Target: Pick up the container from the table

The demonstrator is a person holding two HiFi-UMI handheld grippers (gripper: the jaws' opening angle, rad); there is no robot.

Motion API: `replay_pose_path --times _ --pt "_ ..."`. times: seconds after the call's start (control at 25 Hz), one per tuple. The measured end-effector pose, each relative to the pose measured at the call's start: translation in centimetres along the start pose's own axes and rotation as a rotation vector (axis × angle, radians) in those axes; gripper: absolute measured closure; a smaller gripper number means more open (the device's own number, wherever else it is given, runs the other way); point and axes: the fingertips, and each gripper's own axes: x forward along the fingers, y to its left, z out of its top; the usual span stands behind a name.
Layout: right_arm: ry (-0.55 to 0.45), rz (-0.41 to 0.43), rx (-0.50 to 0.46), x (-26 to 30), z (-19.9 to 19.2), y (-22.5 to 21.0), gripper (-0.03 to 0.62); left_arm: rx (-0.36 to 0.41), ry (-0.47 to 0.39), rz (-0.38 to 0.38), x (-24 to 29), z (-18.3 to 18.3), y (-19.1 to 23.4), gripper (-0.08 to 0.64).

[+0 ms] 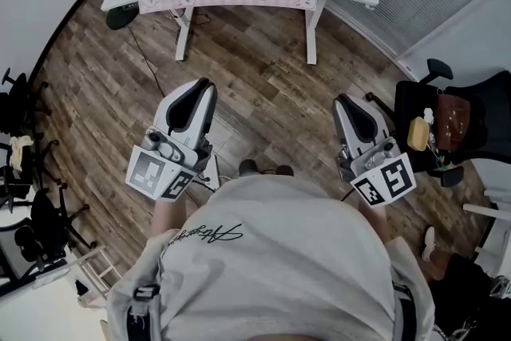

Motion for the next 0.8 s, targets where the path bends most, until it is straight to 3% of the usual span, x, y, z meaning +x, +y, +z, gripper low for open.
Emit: replay_pose_path --times 0.36,0.56,0.68,0.8 --pt "-0.022 -0.028 0.013 0.2 0.3 -0.4 0.353 0.019 -0.001 -0.023 0.1 0.0 -0.9 0.285" --pt "-0.062 -0.029 0.011 0.3 0.7 0.0 0.219 -0.021 -0.010 -0.014 -0.2 -0.2 -0.5 0.151" --pt "-0.137 -0.076 0.020 -0.1 1.7 -0.6 0.069 0.003 -0.006 0.004 -0.2 -0.4 -0.5 0.111" --pt "-0.173 -0.104 0.031 -0.4 2.3 -1.3 0.060 0.012 -0.018 0.013 -0.3 -0.2 -0.3 0.096"
